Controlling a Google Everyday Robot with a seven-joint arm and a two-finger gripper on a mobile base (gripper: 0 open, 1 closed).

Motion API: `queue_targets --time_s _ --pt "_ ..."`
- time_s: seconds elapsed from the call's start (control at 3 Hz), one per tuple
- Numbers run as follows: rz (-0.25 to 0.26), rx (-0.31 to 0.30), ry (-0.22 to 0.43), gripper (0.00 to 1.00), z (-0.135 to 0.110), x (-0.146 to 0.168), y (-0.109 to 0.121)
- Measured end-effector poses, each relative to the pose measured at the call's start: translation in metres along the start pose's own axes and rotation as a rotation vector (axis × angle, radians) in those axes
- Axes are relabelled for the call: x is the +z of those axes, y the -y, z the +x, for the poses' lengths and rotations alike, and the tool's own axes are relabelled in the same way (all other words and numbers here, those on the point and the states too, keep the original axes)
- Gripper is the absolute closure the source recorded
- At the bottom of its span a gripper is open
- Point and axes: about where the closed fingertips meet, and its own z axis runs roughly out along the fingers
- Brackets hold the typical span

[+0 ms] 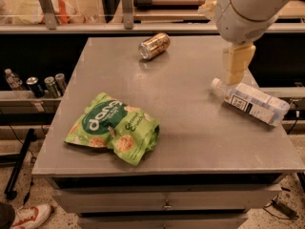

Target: Move orange can near green rice chip bag

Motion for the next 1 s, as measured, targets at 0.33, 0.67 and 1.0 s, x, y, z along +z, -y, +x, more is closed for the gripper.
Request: queue_targets --time_s 0.33,0.67,1.0 --pt "0.033 -0.030 -0.004 0.00 0.000 -0.001 0.009" --pt "0.045 -0.035 -0.004 0.00 -0.001 -0.002 0.008" --pt "0.114 -0.107 -0.053 0.00 -0.008 0.008 0.024"
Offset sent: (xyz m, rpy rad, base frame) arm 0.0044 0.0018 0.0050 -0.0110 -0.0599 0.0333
